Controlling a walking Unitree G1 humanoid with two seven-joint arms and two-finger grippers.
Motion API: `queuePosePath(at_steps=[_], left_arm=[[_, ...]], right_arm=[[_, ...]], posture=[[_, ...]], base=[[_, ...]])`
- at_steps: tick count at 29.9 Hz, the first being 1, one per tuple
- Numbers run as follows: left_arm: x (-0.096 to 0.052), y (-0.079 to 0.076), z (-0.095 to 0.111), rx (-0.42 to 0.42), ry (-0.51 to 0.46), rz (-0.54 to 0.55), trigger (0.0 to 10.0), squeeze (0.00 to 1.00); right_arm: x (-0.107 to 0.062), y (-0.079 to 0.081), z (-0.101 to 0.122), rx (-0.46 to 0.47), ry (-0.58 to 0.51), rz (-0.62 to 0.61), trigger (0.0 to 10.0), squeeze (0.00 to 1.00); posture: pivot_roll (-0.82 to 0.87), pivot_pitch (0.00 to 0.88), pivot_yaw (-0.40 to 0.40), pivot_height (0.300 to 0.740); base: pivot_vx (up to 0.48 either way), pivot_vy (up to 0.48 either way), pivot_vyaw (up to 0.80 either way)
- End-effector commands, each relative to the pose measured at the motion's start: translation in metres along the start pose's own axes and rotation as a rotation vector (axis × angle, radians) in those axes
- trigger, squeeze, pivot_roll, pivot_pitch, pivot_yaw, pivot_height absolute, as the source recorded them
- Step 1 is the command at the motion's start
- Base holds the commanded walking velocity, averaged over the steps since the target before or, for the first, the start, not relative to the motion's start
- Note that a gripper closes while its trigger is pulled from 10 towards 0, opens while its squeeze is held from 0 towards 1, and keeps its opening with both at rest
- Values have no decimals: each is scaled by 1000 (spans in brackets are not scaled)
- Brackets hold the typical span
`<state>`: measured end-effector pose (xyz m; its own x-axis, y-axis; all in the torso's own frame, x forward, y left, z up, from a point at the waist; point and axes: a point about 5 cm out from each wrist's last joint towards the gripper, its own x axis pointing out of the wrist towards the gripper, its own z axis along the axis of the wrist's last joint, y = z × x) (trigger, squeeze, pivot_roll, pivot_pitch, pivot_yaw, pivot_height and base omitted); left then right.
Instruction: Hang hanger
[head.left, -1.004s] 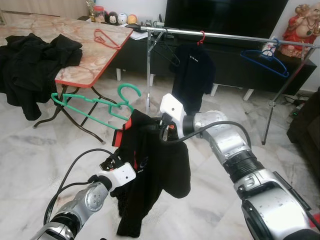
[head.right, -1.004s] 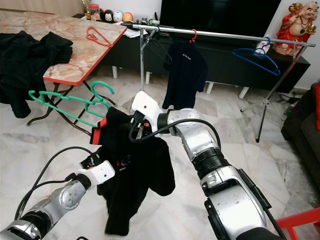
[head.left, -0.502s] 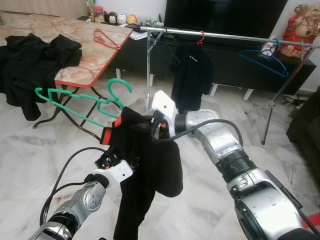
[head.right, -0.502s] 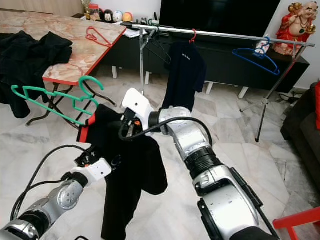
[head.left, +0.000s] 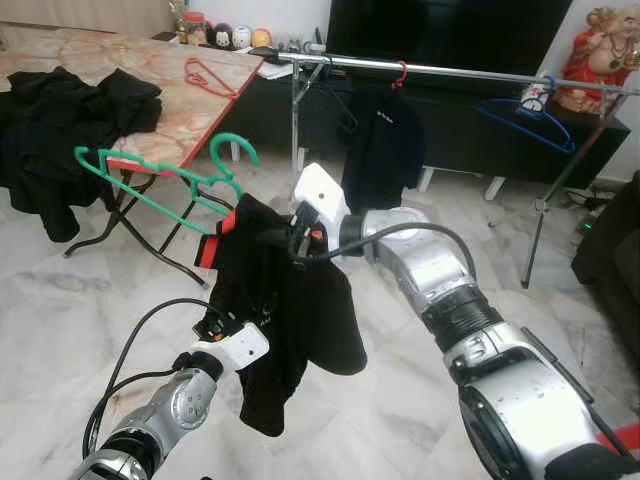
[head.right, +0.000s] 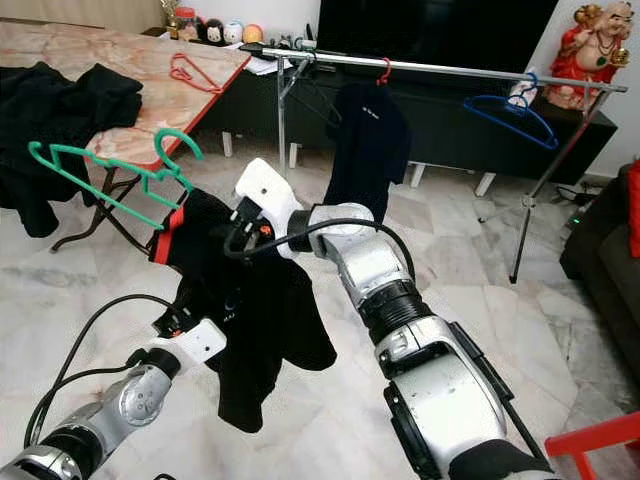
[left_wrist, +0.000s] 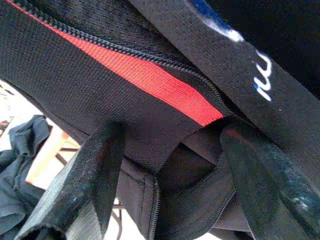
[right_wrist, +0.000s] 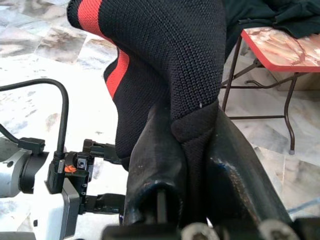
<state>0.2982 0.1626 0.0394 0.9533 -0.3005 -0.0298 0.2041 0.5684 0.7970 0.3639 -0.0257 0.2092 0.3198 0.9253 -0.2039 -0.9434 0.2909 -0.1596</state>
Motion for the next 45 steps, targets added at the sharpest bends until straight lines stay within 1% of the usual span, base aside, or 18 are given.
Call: queuePosePath(at_steps=[1,3,5,7,8,16,17,19,20,21,22,23,45], left_arm=[[1,2,2,11,-8,26,10000,0],[2,6,1,20,-6,62,10000,0],[3,8,1,23,-5,75,10000,0],[3,12,0,40,-3,113,10000,0],[3,16,-1,43,1,148,10000,0],[2,22,-2,47,7,205,10000,0],[2,21,-3,45,9,205,7922,0],[2,21,-3,45,11,206,7922,0],[2,21,-3,47,12,207,2784,0],[2,21,-3,47,12,207,2784,0],[1,20,-3,48,12,208,1176,0],[1,20,-4,46,14,208,0,0],[0,19,-7,28,51,206,0,0]], right_arm=[[-1,-3,15,-16,-48,-1,0,0],[0,-1,14,-17,-48,11,0,0],[0,-1,13,-16,-47,14,0,0],[0,0,11,-18,-42,23,0,0],[-1,1,10,-20,-40,32,0,0],[-2,2,8,-20,-36,38,0,0],[-3,2,7,-20,-35,38,0,0],[-3,2,7,-19,-35,38,0,0],[-3,3,7,-19,-35,41,0,0],[-3,3,7,-19,-35,41,0,0],[-3,3,7,-19,-35,43,0,0],[-3,4,6,-20,-35,47,0,0],[-4,7,5,-18,-34,71,0,0]], posture=[[9,0,-100,740],[8,0,-100,740],[8,0,-100,740],[8,0,-100,740],[8,0,-100,740],[10,0,-101,740],[10,0,-101,740],[10,0,-101,740],[10,0,-101,740],[10,0,-101,740],[10,0,-101,740],[10,0,-102,740],[8,0,-99,740]], base=[[0,0,0],[0,0,0],[0,0,0],[0,0,0],[0,0,0],[0,0,0],[0,0,0],[0,0,0],[0,0,0],[0,0,0],[0,0,0],[0,0,0],[0,0,0]])
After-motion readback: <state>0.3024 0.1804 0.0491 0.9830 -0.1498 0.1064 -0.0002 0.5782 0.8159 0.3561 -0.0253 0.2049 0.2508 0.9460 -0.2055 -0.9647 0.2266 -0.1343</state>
